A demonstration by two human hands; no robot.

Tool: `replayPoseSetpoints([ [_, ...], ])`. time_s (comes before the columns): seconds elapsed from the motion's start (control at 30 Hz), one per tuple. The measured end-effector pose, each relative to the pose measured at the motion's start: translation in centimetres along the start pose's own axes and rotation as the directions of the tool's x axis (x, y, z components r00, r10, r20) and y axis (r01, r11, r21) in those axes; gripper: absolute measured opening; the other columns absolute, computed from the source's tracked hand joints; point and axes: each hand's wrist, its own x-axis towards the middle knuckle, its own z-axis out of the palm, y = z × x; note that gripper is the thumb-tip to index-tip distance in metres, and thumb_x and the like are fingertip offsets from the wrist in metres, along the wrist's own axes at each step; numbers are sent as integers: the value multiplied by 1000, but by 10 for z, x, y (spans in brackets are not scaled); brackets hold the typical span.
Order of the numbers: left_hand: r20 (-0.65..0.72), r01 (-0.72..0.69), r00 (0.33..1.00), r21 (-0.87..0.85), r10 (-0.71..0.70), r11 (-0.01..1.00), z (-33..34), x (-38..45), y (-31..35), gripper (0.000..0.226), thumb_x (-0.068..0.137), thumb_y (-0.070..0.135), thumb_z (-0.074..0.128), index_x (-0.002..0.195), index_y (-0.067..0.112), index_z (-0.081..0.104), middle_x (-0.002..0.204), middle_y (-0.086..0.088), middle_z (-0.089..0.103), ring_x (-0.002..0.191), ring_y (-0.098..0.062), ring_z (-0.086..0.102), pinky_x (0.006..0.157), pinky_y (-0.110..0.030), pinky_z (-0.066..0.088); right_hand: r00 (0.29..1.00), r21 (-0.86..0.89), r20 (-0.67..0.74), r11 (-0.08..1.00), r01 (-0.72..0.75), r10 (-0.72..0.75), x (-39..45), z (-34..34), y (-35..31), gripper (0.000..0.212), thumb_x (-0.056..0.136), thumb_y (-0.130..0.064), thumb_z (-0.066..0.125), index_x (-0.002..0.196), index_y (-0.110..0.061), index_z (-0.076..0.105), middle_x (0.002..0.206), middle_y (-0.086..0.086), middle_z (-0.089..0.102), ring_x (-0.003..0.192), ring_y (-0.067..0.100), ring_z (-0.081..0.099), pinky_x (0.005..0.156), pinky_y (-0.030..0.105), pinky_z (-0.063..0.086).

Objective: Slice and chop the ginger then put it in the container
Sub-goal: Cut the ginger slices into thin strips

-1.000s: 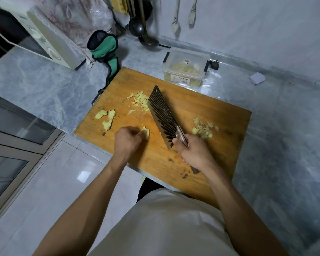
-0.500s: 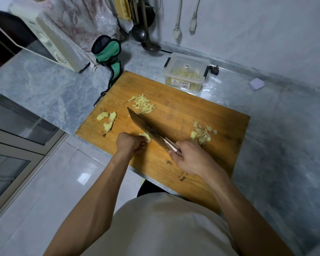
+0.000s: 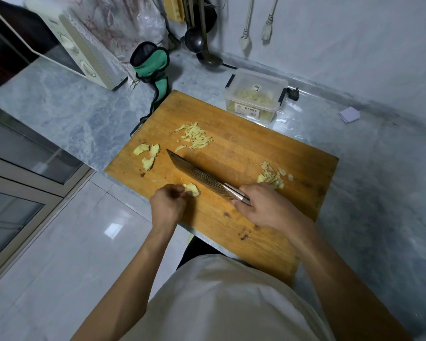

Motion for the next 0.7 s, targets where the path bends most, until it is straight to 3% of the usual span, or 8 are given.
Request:
replayPoseSetpoints([
  [0.13, 22, -361, 931, 218, 366, 907, 3, -6, -21, 20, 90, 16, 69, 109, 12, 72, 108, -3, 66, 94, -17, 61, 83, -18, 42, 1000, -5, -6, 1000, 13, -13, -4, 3, -2, 36, 101, -37, 57, 79, -8, 57, 64, 1, 54, 54, 18, 53, 51, 41, 45],
  [0.2, 43, -451, 888, 272, 457, 850, 7, -6, -30, 19, 93, 14, 65, 109, 10, 74, 112, -8, 63, 98, -21, 60, 86, -16, 39, 1000, -13, 12, 1000, 26, -26, -6, 6, -7, 36, 100, -37, 58, 79, -8, 56, 62, 0, 52, 52, 17, 49, 48, 37, 41],
  [0.27, 46, -476, 872, 315, 488, 821, 11, -8, -36, 19, 95, 16, 62, 108, 10, 75, 115, -9, 62, 102, -23, 60, 88, -16, 39, 999, -25, 37, 1000, 18, -17, -7, 11, -10, 34, 99, -38, 59, 86, -7, 59, 69, 4, 57, 60, 20, 56, 52, 41, 49],
  [0.37, 49, -492, 864, 297, 501, 818, 16, -11, -40, 17, 95, 21, 57, 103, 21, 73, 120, -7, 60, 111, -24, 53, 92, -21, 41, 990, -32, 120, 997, -73, 76, -4, 10, -13, 35, 99, -41, 57, 107, -7, 59, 92, 8, 62, 83, 26, 62, 73, 48, 57],
  [0.5, 49, -488, 862, 347, 504, 801, 17, -5, -44, 18, 97, 26, 58, 112, 28, 67, 121, 10, 54, 106, -13, 56, 75, -7, 37, 945, -31, 265, 981, -190, 192, -2, 2, -22, 45, 104, -40, 50, 132, -5, 50, 122, 13, 59, 112, 33, 61, 96, 51, 52],
  [0.57, 71, -502, 852, 395, 519, 770, 15, -6, -43, 25, 93, 19, 64, 118, 21, 66, 127, 3, 54, 107, -17, 59, 83, -16, 45, 933, -27, 283, 975, -222, 220, 2, -1, -25, 47, 103, -47, 48, 126, -7, 56, 115, 9, 61, 109, 30, 63, 92, 43, 54],
  [0.63, 112, -574, 799, 434, 590, 694, 15, -7, -42, 35, 83, 2, 69, 118, 6, 67, 124, -11, 59, 108, -29, 60, 85, -34, 55, 938, 16, 251, 968, -252, 240, 4, 0, -29, 57, 100, -64, 41, 97, -12, 65, 84, 2, 61, 79, 21, 65, 70, 34, 50],
  [0.7, 147, -620, 762, 445, 631, 646, 14, -7, -43, 41, 80, -2, 68, 120, 6, 67, 120, -13, 61, 109, -33, 60, 79, -37, 55, 946, 100, 194, 954, -284, 261, 4, 3, -33, 66, 99, -70, 31, 61, -19, 49, 50, -8, 48, 47, 10, 49, 57, 28, 40],
])
